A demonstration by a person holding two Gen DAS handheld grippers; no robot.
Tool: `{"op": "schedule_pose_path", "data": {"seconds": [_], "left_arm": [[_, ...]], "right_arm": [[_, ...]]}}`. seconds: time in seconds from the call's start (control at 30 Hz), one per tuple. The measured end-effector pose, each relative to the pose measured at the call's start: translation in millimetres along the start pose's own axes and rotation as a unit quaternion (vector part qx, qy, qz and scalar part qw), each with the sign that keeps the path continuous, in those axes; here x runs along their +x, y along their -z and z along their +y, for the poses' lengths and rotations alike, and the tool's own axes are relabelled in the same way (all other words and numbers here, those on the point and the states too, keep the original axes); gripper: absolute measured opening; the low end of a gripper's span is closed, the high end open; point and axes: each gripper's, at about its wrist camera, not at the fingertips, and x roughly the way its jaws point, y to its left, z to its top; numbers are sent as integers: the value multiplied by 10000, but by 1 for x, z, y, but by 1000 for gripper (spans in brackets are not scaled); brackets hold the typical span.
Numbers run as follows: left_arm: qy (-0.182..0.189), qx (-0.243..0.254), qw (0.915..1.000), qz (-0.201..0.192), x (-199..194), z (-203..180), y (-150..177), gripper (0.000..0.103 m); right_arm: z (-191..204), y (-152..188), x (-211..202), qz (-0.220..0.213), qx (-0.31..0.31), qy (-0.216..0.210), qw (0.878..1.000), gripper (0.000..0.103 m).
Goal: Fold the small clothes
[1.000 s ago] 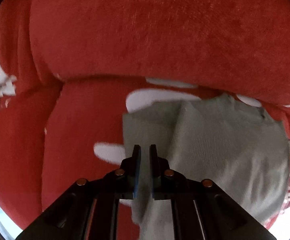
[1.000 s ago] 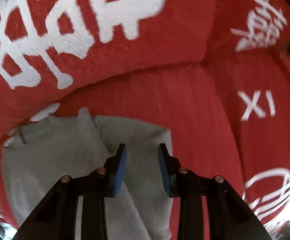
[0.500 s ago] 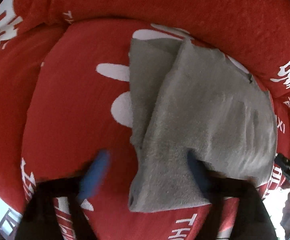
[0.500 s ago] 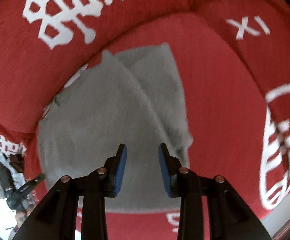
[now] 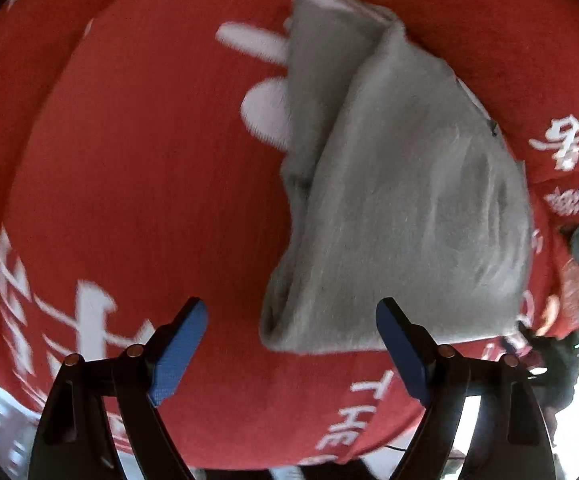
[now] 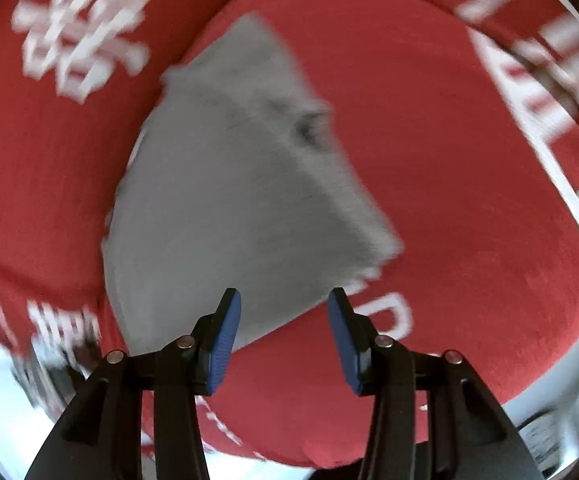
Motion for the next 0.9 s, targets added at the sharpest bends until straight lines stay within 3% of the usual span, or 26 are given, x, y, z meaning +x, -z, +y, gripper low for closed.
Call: {"op": "schedule_pose_path", "data": {"seconds": [0.1,0.2,0.23,0.27,0.3,0.33,0.5,0.63,0.73,0.83,0.9], "left_arm": [[249,-301,9992,35,5,7,7,86],[387,-602,9973,-181,2,9,7,85],[412,-668,9966,-251,0,11,7,79],[387,-745,9956,-414,-3,12,6,55],[361,-733,9954,-492,-5,13,5,19],[387,-686,9955,-532,-7,13,5,11],[195,152,9964,-809,-29,-3,20,8],[-76,11,9975,-696,-13,14,28,8],[11,39,9971,-762,-12,23,31,8],[-600,361,9943,-800,-17,20,34,8],[-668,281,9949,-708,-19,29,37,8]], "right_arm": [[-20,-6,7,-143,699,-299,9970,49],[-21,-9,11,-154,751,-377,9963,49],[-18,-11,11,-124,686,-337,9970,48],[-16,-12,11,-103,625,-290,9976,32],[-11,-14,13,-53,536,-201,9983,8],[-8,-16,12,-6,418,-88,9991,8],[16,-17,-7,12,-402,256,9989,8],[10,-19,-8,93,-654,521,9965,7],[5,-22,6,202,-778,808,9935,7],[8,-21,11,175,-987,940,9905,8],[8,-19,8,176,-1009,988,9898,8]]}}
